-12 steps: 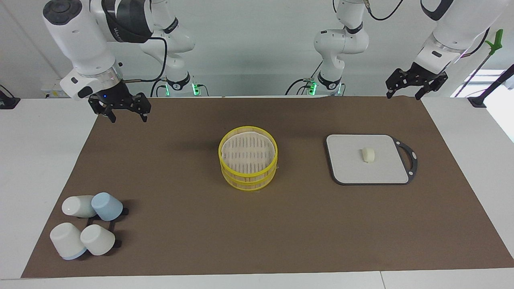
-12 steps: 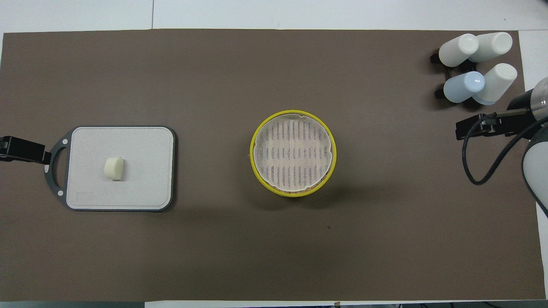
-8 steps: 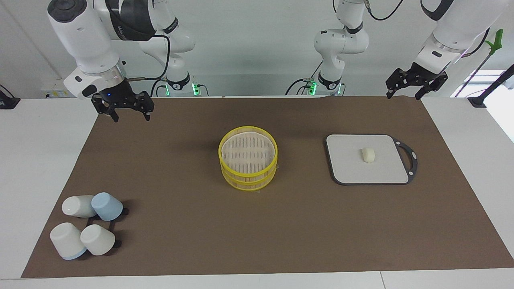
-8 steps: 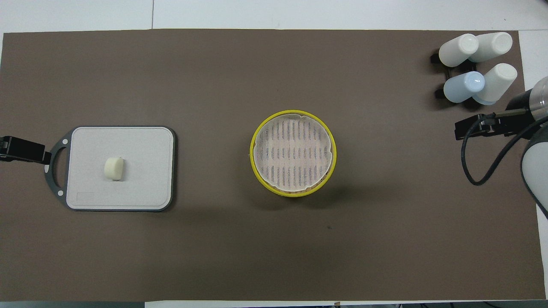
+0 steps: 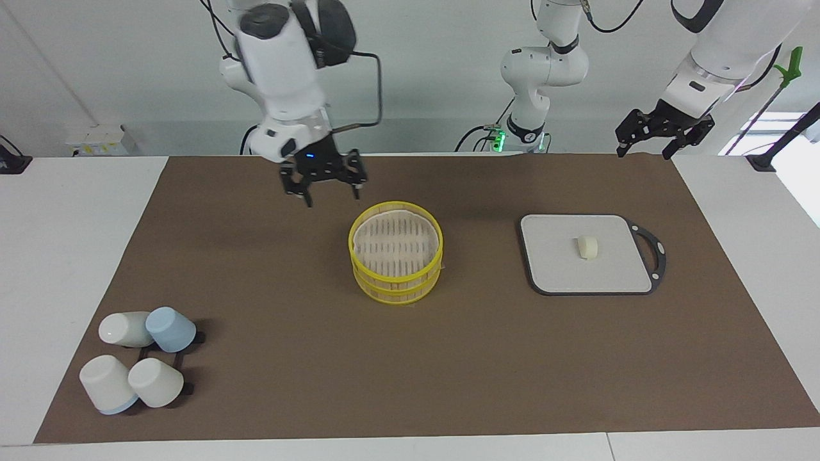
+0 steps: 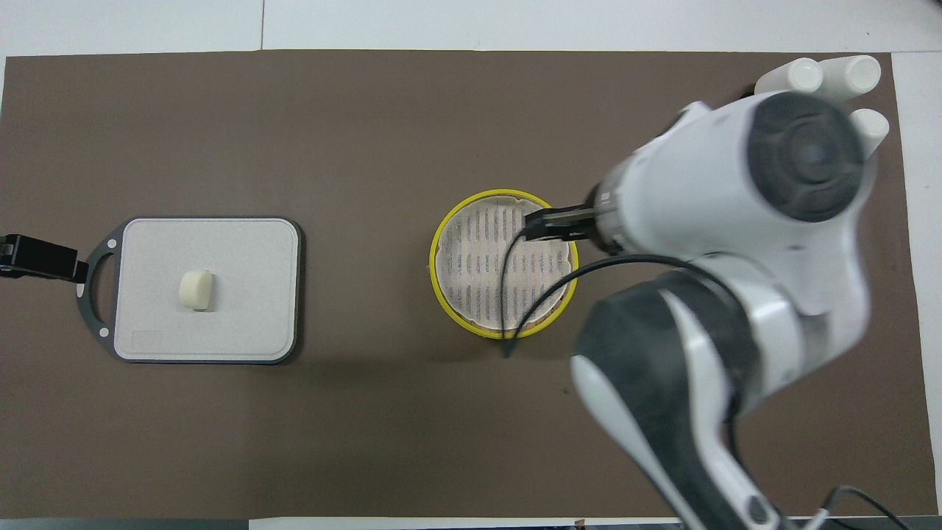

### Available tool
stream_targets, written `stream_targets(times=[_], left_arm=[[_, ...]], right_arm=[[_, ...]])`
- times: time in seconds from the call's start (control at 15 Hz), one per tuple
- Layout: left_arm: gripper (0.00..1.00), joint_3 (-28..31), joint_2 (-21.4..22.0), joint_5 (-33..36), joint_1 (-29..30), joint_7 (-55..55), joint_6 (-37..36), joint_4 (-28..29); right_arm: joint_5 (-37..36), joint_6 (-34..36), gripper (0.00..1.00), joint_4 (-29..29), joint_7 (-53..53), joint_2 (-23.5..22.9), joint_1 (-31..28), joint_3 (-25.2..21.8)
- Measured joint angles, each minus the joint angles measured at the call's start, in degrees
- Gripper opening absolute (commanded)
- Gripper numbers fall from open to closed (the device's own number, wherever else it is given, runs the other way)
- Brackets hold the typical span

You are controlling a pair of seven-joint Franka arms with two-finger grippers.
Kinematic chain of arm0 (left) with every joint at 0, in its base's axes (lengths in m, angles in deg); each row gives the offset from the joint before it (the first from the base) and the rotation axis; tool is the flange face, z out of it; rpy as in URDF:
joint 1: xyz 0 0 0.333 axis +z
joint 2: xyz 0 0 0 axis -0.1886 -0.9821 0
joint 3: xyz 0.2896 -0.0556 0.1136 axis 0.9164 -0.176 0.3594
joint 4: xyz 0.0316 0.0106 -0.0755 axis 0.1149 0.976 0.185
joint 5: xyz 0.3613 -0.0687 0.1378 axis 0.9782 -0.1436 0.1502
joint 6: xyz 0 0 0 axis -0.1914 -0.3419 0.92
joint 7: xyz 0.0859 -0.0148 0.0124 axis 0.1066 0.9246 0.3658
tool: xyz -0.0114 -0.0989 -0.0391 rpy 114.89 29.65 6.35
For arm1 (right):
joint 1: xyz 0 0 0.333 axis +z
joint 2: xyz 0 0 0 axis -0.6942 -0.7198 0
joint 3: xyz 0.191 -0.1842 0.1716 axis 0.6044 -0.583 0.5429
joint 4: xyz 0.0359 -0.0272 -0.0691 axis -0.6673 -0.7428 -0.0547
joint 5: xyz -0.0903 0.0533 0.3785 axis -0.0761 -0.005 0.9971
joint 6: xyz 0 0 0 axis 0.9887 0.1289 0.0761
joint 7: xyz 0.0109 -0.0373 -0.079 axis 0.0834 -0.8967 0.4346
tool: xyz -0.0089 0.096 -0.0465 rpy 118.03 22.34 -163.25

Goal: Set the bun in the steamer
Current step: 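Grasp the lid with the right gripper while the left gripper reaches the bun, then remove the lid with the right gripper while the left gripper grasps the bun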

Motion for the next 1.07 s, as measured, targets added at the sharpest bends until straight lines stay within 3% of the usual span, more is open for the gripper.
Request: stream_targets(times=[0.2,0.4,0.6,0.67,0.8,0.87,1.07], left_arm=[[1.0,0.06,1.23,0.08,0.02,0.0,5.85,6.05],[1.0,0.36,3.51,0.14,0.18,-0.07,19.71,20.8],[1.0,0.48,3.25,0.18,0.27,-1.57,33.73,33.17],[1.0,0.47,2.39,0.19,0.27,-2.19,38.49,36.32],[1.0,0.45,-0.14,0.19,0.27,-2.87,46.08,40.3],[1.0,0.41,-1.69,0.2,0.25,-3.45,48.56,41.2],[1.0,0.31,-5.06,0.21,0.24,-6.65,52.22,41.42]], right_arm=[[-4.1,-4.98,1.0,2.15,-7.5,-9.04,7.31,0.05],[-8.29,-6.72,1.0,3.25,-14.21,-14.35,11.22,-0.1],[-8.98,-8.77,1.0,3.34,-15.7,-16.43,12.05,-0.19],[-8.99,-9.13,0.93,3.2,-15.7,-16.61,11.95,-0.31],[-8.98,-9.96,0.5,2.68,-15.74,-16.63,11.75,-0.42],[-8.76,-10.07,0.33,2.62,-15.79,-16.63,11.7,-0.48],[-7.25,-10.08,0.02,2.71,-15.89,-16.62,11.93,-0.29]])
